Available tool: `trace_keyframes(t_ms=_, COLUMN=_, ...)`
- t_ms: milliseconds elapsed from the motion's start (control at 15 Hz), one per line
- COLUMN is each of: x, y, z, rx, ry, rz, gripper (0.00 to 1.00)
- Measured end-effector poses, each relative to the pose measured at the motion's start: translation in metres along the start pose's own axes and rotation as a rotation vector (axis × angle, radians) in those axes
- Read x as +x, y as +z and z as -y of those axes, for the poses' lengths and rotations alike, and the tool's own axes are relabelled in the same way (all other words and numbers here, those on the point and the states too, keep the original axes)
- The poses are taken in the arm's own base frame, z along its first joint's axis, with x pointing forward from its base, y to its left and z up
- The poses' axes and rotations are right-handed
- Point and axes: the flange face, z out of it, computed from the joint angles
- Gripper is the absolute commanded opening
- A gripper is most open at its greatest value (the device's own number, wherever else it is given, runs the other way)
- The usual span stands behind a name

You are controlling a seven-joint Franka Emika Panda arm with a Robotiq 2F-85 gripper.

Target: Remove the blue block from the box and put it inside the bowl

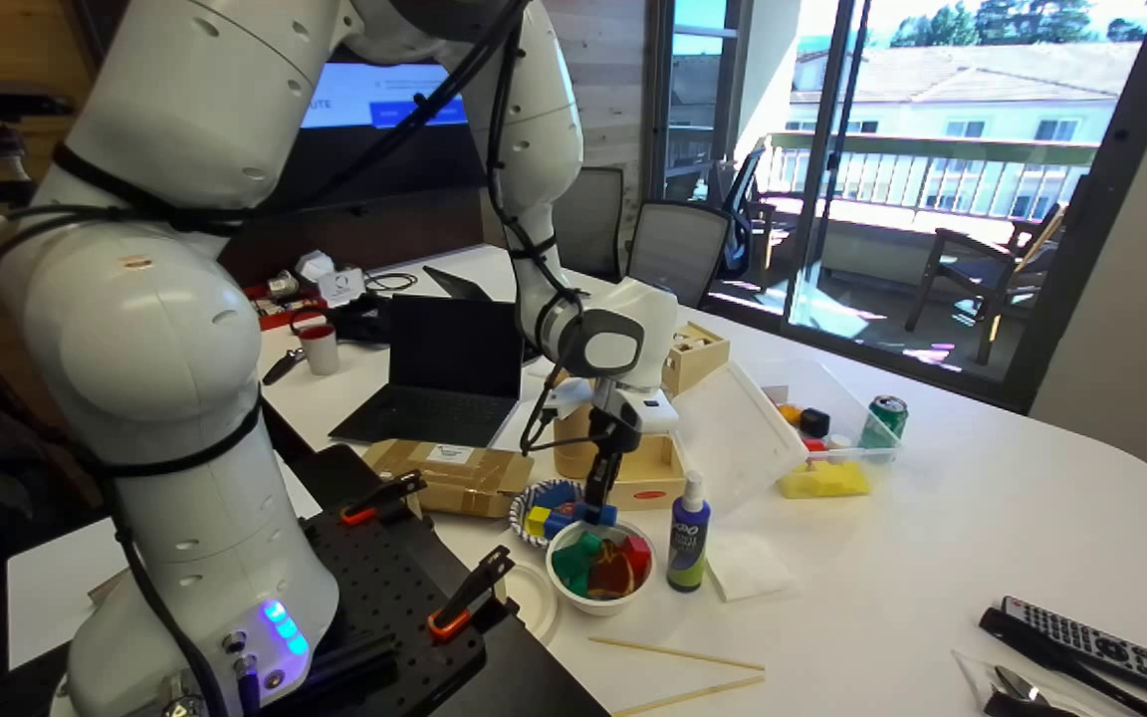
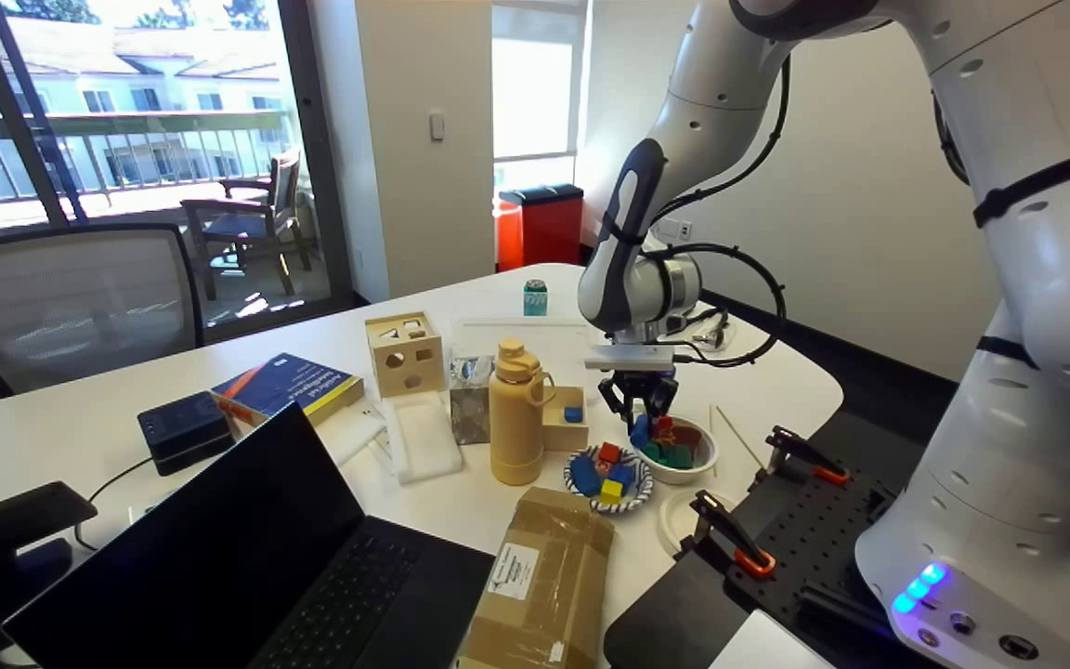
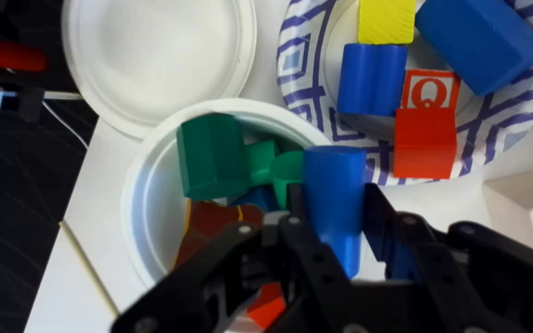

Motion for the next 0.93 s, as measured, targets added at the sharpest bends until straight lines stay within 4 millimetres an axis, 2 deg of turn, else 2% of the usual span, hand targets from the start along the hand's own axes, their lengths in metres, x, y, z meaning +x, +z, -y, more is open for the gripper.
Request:
trace_keyframes(t_ms=267, x=0.009, y=0.000, z=-0.008, rx=-0.001, ry=0.021, rz=-0.011, gripper=0.08)
trace_keyframes(t_ms=333, x=0.011, y=0.001, z=-0.009, rx=-0.002, ry=0.024, rz=-0.011, gripper=0.26)
trace_keyframes(t_ms=400, x=0.011, y=0.001, z=-0.009, rx=-0.003, ry=0.026, rz=-0.011, gripper=0.58)
trace_keyframes(t_ms=467, x=0.012, y=0.001, z=-0.009, rx=-0.002, ry=0.027, rz=-0.011, gripper=0.60)
trace_keyframes(t_ms=533, x=0.013, y=0.002, z=-0.009, rx=-0.002, ry=0.028, rz=-0.011, gripper=0.66)
trace_keyframes(t_ms=800, x=0.016, y=0.001, z=-0.006, rx=0.003, ry=0.028, rz=-0.014, gripper=0.96)
trace_keyframes(t_ms=933, x=0.017, y=-0.002, z=-0.003, rx=0.010, ry=0.024, rz=-0.020, gripper=1.00)
